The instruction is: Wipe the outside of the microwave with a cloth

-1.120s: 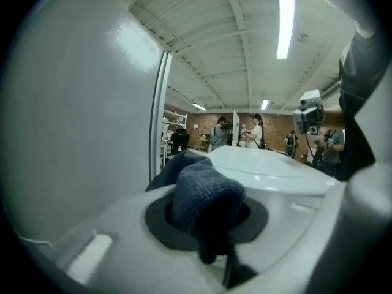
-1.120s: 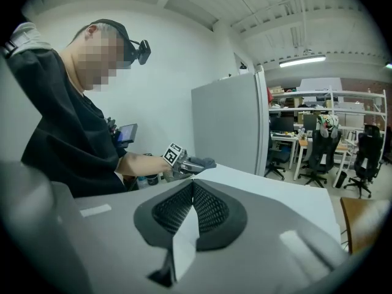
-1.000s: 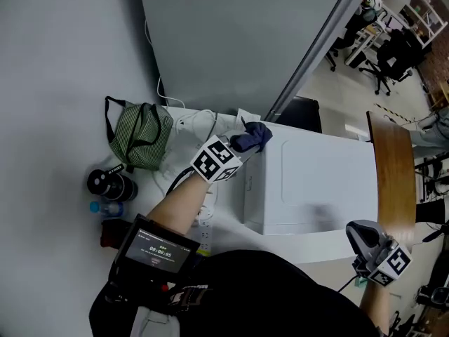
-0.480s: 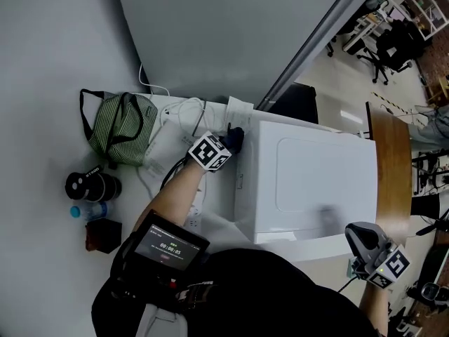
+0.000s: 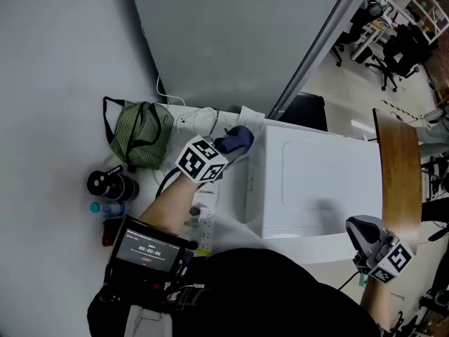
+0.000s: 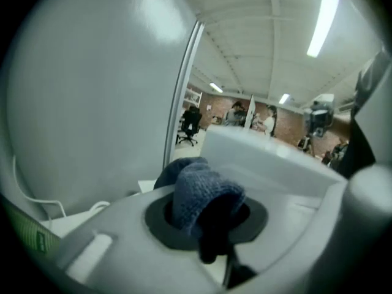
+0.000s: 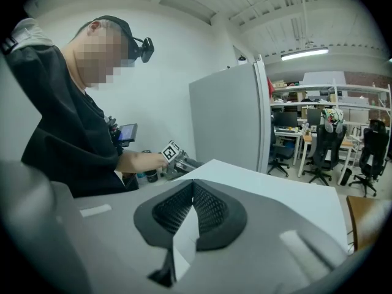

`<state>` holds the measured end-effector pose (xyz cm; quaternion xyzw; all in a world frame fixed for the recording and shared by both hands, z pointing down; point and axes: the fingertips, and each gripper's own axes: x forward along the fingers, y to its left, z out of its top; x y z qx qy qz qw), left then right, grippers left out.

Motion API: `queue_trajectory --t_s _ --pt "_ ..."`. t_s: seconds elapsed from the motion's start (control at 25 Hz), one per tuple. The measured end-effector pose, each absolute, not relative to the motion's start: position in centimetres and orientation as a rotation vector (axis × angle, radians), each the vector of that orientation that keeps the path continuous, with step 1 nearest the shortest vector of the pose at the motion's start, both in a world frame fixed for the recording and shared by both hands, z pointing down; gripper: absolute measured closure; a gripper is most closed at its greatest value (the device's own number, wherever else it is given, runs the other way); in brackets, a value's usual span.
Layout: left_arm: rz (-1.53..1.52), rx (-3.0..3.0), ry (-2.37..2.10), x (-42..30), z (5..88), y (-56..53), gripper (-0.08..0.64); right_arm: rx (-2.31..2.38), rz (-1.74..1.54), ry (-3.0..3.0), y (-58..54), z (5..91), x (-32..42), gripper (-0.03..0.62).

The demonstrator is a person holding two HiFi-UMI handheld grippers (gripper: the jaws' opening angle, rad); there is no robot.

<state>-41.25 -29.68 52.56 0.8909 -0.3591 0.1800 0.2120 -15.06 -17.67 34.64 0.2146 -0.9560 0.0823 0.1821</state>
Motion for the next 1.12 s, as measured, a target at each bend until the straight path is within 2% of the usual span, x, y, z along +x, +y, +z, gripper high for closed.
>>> queue_trajectory --t_s 0.08,0.2,0.32,0.48,0.6,0.92,1.0,1.12 --pt "0.438 2.550 -0.976 -40.3 47.9 -27.9 0.500 0.587 0.238 -2.723 -17.6 34.8 -15.6 0.586" --pt "0.468 2.600 -0.909 -37.6 46.3 -26.3 0.500 0.567 0.248 -2.740 -17.5 34.9 -16.3 0.586" --pt "0.598 2.598 -0.869 -35.3 48.9 -25.9 0.500 0.570 0.256 -2.729 -17.4 35.0 -16.2 0.586" --pt "0.697 2.564 -0.872 -35.7 52.8 -26.8 0.501 0.586 0.266 -2.683 -17.1 35.4 -15.4 0.586" --pt "0.882 2.517 -0.858 -35.9 59.3 -27.3 0.502 0.607 0.274 -2.643 -17.1 35.7 -14.7 0.586" --pt "0.990 2.401 -0.761 -35.7 70.2 -26.7 0.500 0.605 0.280 -2.588 -17.2 36.3 -14.3 0.586" --pt "0.925 2.375 -0.702 -35.4 70.3 -25.9 0.500 0.597 0.274 -2.601 -17.1 36.2 -14.7 0.586" --pt "0.846 2.385 -0.723 -37.0 65.7 -25.4 0.500 0.591 0.254 -2.643 -17.2 35.5 -15.1 0.586"
